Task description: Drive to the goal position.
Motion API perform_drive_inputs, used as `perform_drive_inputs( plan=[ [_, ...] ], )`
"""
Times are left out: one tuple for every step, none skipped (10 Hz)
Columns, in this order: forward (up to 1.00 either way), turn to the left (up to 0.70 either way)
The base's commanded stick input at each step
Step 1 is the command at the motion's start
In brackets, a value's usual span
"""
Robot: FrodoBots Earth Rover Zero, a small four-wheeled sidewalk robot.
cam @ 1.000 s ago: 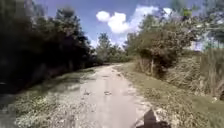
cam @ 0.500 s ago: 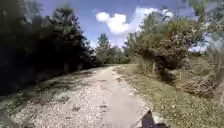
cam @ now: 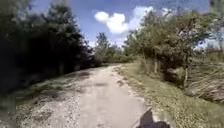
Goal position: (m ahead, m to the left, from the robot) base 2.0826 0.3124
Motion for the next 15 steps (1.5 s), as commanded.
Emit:
perform_drive_inputs(
  plan=[
    [0.7, 0.34],
    [0.7, 0.23],
    [0.7, 0.0],
    [0.7, 0.0],
    [0.7, 0.0],
    [0.7, 0.0],
    [0.7, 0.0],
    [0.7, 0.0],
    [0.7, 0.0],
    [0.7, 0.0],
    [0.7, 0.0],
    [0.7, 0.0],
    [0.7, 0.0],
    [0.7, 0.0],
    [0.7, 0.0]
  ],
)
